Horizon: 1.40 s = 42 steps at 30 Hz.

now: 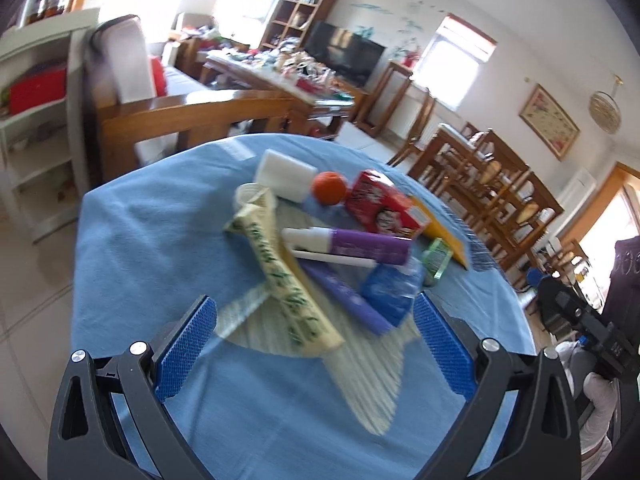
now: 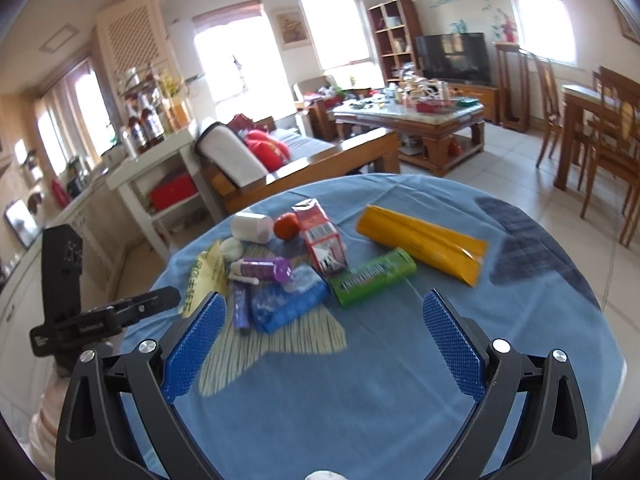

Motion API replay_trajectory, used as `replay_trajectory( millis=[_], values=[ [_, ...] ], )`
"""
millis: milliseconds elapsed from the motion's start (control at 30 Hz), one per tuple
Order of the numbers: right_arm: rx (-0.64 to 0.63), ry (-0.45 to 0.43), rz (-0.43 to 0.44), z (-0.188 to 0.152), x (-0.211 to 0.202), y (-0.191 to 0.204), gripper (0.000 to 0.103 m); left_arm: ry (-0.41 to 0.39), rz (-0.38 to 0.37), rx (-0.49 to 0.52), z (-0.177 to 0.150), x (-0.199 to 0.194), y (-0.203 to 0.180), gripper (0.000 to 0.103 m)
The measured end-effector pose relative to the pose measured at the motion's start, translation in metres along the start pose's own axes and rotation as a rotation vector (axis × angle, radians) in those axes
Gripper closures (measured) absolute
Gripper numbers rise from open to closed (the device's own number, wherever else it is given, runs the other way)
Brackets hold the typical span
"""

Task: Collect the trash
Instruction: 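Grasp the yellow-green snack wrapper with the left tool while the right tool grasps the red carton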

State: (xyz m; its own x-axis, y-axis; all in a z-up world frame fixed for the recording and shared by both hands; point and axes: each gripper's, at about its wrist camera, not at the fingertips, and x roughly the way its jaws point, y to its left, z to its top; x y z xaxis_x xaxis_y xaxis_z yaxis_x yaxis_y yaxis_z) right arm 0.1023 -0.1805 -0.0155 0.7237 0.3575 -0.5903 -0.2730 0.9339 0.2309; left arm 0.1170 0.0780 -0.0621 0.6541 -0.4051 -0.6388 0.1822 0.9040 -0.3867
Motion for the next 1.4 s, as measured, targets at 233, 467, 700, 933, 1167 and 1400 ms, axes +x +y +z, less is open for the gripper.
replay_trajectory(
  millis=[233, 467, 700, 933, 1167, 1400],
  values=[
    [-0.061, 0.083, 0.007, 0.027, 0.053, 0.005, 0.009, 0.066, 0.021, -0.028, 0.005, 0.012, 0.012, 0.005],
    [-0.098, 0.137, -0.008, 0.040, 0.096, 0.005, 0.021, 0.111, 0.030, -0.040, 0.008, 0.023, 0.012, 0.006],
    [-0.094, 0.181, -0.017, 0.042, 0.127, 0.001, 0.030, 0.113, 0.003, -0.033, 0.009, 0.023, 0.013, 0.007],
    [-0.083, 0.206, -0.022, 0.036, 0.144, -0.006, 0.050, 0.140, 0.006, 0.001, 0.013, 0.025, 0.013, 0.055],
    [-0.079, 0.207, 0.001, 0.032, 0.148, -0.009, 0.070, 0.166, 0.008, 0.037, 0.014, 0.022, 0.025, 0.078],
    [-0.050, 0.145, 0.018, 0.037, 0.117, -0.009, 0.070, 0.087, -0.019, 0.087, 0.009, 0.003, 0.019, 0.088]
  ],
)
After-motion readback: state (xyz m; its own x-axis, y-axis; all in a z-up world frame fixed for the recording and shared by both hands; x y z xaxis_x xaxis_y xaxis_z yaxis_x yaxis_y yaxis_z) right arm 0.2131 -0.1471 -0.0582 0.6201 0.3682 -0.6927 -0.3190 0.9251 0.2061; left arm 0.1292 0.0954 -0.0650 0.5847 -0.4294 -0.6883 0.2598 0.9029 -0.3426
